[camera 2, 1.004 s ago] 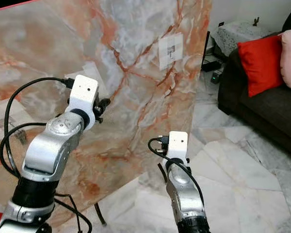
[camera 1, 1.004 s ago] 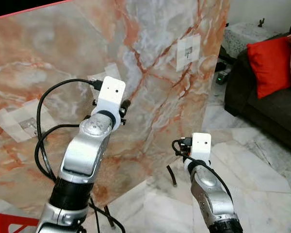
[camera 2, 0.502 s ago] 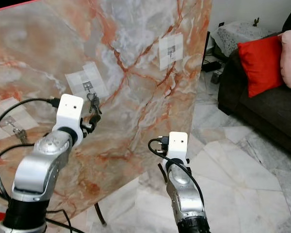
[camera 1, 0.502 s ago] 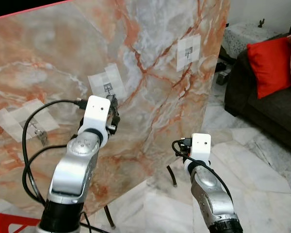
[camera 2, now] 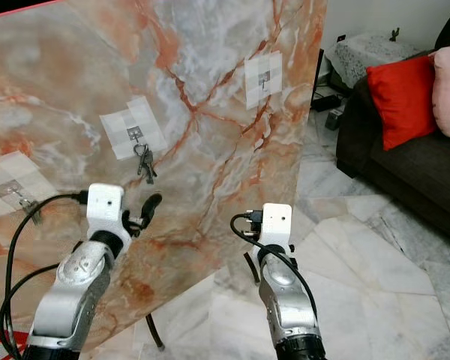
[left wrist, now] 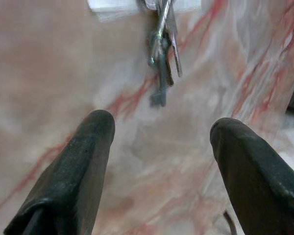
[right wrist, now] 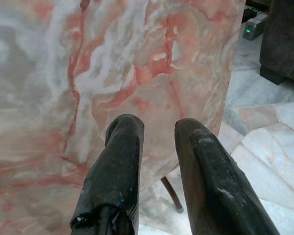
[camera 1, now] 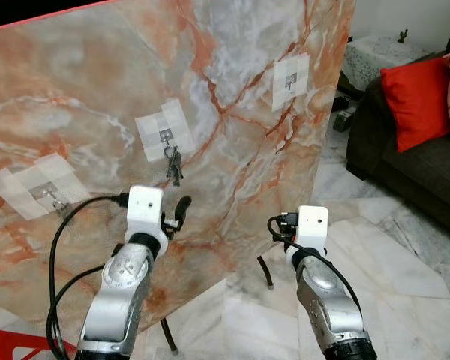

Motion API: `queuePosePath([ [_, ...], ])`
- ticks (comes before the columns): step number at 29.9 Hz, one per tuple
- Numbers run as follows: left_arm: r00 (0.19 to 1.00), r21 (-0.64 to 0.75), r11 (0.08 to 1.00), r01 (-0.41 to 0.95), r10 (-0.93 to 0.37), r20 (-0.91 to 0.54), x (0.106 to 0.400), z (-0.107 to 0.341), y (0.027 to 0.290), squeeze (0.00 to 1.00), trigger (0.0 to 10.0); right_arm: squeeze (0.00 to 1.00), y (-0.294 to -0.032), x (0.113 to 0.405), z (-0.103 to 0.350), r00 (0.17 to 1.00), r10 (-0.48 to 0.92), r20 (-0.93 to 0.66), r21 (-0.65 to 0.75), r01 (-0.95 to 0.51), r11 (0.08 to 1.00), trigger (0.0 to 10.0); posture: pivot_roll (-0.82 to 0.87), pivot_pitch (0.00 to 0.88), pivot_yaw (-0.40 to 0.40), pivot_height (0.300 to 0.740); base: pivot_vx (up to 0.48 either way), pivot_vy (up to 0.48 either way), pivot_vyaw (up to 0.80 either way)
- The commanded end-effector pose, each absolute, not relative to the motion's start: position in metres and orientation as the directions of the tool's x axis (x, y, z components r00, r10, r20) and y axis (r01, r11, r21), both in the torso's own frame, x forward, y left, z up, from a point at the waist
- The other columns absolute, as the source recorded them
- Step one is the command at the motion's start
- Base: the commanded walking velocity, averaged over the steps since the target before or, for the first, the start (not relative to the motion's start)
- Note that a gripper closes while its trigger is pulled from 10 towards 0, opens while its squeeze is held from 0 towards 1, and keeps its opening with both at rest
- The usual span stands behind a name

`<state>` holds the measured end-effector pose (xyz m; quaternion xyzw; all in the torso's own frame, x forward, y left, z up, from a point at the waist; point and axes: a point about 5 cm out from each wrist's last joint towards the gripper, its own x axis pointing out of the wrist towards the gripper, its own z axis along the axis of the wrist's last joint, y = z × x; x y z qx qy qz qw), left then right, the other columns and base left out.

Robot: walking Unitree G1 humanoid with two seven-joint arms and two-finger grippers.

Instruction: Hang keys on a hook

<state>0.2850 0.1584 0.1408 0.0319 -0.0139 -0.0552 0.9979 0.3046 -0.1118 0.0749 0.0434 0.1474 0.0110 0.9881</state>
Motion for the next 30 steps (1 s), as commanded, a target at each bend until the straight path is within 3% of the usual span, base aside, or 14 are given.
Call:
queuePosePath([
  [1,0.995,0.040,0.994,0.097,-0.099,0.029,0.283,0.135,0.163,0.00,10.0,0.00,-0.112,0.303,0.076,0.960,0.036,-0.279,0.098,-0.009,0.995,10.0,0.07,0.018,0.044,0.740,0.000,0.000,0.00],
  [7,0.996,0.057,0.994,0.092,-0.091,-0.021,0.279,0.116,0.165,0.00,10.0,0.00,-0.115,0.304,0.082,0.972,0.016,-0.233,0.105,0.008,0.994,10.0,0.06,0.003,0.050,0.740,0.000,0.000,0.00],
  [10,0.998,0.058,0.996,0.066,-0.064,-0.024,0.277,0.109,0.175,0.00,10.0,0.00,-0.122,0.306,0.100,0.994,-0.034,-0.102,0.131,0.048,0.990,10.0,0.06,0.000,0.050,0.740,0.000,0.000,0.00],
  [14,0.998,0.057,0.996,0.070,-0.070,-0.013,0.280,0.106,0.174,0.00,10.0,0.00,-0.130,0.304,0.105,0.998,-0.041,-0.046,0.104,0.046,0.993,10.0,0.03,0.000,0.032,0.740,0.000,0.000,0.00],
  [21,0.999,0.044,0.998,0.051,-0.050,-0.012,0.275,0.097,0.175,0.00,10.0,0.00,-0.150,0.292,0.106,0.995,-0.095,0.005,0.089,0.095,0.992,10.0,0.02,0.000,0.021,0.740,0.000,0.000,0.00],
  [30,0.999,0.026,0.998,0.050,-0.050,-0.020,0.274,0.092,0.172,0.00,10.0,0.00,-0.142,0.290,0.102,0.994,-0.105,-0.022,0.116,0.106,0.988,10.0,0.03,0.000,0.014,0.740,0.000,0.000,0.00],
])
